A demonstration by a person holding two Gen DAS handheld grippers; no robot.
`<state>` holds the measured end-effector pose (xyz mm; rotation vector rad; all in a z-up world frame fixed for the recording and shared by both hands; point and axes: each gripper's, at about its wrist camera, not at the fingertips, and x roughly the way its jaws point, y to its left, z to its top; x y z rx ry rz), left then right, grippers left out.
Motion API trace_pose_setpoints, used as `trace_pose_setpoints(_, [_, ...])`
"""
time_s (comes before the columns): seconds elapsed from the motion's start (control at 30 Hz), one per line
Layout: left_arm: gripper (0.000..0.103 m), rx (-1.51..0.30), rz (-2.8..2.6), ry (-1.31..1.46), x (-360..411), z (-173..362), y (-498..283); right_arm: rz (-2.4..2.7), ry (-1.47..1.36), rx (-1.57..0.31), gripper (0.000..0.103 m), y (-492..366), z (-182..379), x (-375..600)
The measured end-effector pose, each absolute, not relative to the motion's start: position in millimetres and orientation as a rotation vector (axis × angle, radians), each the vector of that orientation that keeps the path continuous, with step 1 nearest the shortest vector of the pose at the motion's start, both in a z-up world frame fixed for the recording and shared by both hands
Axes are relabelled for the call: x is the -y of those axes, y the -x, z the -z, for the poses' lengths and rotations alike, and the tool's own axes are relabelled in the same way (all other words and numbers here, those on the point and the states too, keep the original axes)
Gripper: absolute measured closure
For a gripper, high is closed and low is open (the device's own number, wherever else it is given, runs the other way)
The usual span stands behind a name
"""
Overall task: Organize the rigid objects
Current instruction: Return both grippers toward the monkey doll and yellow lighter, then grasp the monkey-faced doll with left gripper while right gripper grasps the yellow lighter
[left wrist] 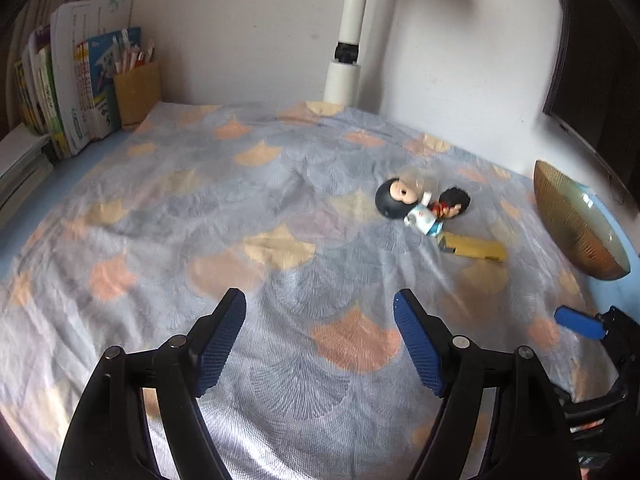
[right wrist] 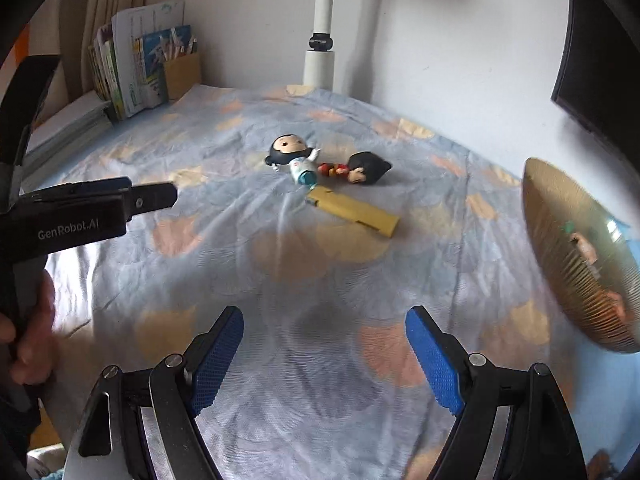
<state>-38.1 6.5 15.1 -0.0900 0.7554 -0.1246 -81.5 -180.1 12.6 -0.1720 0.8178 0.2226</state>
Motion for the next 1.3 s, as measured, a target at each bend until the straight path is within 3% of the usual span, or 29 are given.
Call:
trace_pose_setpoints(0.33, [0.028,-0.760,0.095,0.076,-5,-13,38,-0.254,-0.017,-0.908,0.021,64,-2,209])
trace_pose_setpoints(0.83, [0.028,-0.781,0.115,0.085,-7,-12,36,-0.258,-0.038,-0.920,0.017,64,0,211])
trace_pose_setpoints(0.93, [0.028,-0.856,0.187,0.152,-11,-14,31,-0.251,-0.042,-0.919,0.017,65,-1,213])
trace_pose_setpoints(1.13, [0.028,-0.856,0.306,0.167,13,-57,4,-0.306,0.108,-1.048,0.017,55,-10,204])
trace_pose_setpoints(1.3, [0.028,-0.948,0.306,0.136,58,-41,-56,-0.290,0.242,-1.010,0.017,18,-30,205])
